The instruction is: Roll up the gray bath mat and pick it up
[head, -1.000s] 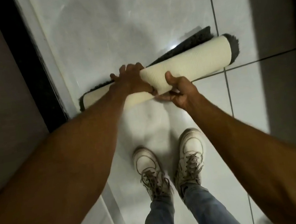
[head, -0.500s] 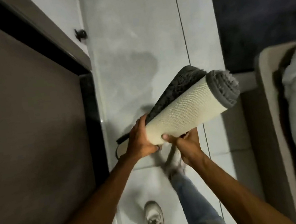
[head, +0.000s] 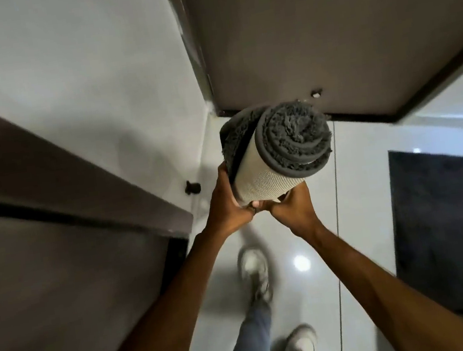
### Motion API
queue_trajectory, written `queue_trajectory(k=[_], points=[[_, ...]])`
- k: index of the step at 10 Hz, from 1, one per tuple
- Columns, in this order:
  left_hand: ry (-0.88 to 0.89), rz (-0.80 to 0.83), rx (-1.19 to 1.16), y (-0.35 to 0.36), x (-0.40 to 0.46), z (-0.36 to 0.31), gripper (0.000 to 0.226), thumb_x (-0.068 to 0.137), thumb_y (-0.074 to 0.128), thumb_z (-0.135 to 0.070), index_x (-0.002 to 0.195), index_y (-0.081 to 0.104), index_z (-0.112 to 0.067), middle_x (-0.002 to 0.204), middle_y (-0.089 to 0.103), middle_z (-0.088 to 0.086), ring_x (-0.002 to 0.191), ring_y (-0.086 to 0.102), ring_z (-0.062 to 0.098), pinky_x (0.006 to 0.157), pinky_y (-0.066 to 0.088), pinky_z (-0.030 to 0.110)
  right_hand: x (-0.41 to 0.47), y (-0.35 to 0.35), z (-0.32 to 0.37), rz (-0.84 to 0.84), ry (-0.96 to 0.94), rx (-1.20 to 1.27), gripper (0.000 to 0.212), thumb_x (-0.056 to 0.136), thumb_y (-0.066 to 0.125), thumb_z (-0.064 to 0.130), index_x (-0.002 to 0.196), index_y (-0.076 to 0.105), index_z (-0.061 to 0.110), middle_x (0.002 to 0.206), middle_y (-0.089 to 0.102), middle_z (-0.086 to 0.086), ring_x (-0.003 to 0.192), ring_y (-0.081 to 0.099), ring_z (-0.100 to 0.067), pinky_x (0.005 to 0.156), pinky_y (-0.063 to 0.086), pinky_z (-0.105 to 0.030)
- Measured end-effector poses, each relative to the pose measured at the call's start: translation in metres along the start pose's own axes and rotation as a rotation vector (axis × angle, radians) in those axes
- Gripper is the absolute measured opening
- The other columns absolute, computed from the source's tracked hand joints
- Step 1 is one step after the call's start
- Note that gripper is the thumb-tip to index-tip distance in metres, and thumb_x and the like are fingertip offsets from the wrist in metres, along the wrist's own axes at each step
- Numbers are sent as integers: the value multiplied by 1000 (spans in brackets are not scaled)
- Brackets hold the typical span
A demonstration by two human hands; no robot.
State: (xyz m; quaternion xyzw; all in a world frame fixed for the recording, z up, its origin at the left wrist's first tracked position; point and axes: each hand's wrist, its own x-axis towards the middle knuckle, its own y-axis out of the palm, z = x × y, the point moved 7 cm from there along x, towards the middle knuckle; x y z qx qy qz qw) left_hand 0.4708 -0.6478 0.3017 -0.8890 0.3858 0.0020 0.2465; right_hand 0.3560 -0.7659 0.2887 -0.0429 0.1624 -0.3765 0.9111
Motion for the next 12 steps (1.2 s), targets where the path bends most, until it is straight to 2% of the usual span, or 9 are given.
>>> queue_trajectory(k=[1,2,3,4,5,6,8,10,12], points=[[1,-71,-18,-12,86,8,111,60,88,-13,151,24,-18,139,56,11,121,61,32,93,60,50,91,17,21,61,-117,-80,57,62,92,-6,110,66,10,103,72,8,96,68,7,78,59,-22],[-155,-123,34,-23,161,34,104,66,89,0,153,32,-8,140,58,19,122,61,35,100,56,47,175,34,24,112,-117,-137,61,64,93,-2,118,65,-2,109,73,-2,94,63,15,73,51,-7],[-16,4,-15,-21,232,38,31,102,62,-27,133,59,-30,116,69,7,97,68,20,75,55,34,242,56,23,194,-117,-143,79,64,93,-5,134,58,-5,120,69,-5,98,59,22,75,47,-5],[28,96,-256,-24,286,45,39,113,32,-43,127,63,-24,107,72,-8,94,69,11,67,53,26,288,78,33,329,-201,-108,107,61,91,-17,150,36,1,139,53,7,126,51,17,97,48,-9],[-196,-106,178,-51,329,76,86,82,85,-4,152,35,-3,139,63,-9,116,61,6,95,50,22,347,107,51,429,-219,12,114,66,90,-11,158,25,8,156,45,-10,146,45,-15,118,43,-35],[-290,-148,132,-57,361,88,102,70,91,1,153,31,-1,147,53,20,133,55,31,112,48,44,391,124,51,401,-100,-161,113,70,92,2,160,23,11,158,42,-11,146,43,-26,118,44,-51],[-249,-307,109,-74,421,97,92,81,87,-17,153,31,-1,151,47,19,142,46,32,118,44,44,458,157,69,286,-45,-157,110,71,90,12,159,24,19,154,47,-5,135,46,-18,112,51,-49],[-363,-348,105,-64,391,91,93,87,83,-30,157,27,-2,155,40,21,140,46,37,112,45,41,448,150,62,278,37,-253,127,73,92,32,165,5,21,168,27,-7,156,23,-35,124,30,-59],[93,-548,472,-91,309,-74,87,94,65,-52,156,34,2,164,32,24,155,23,42,128,22,48,358,50,185,-63,-316,-718,83,99,41,66,166,5,33,176,-3,-5,160,-9,-36,122,1,-73]])
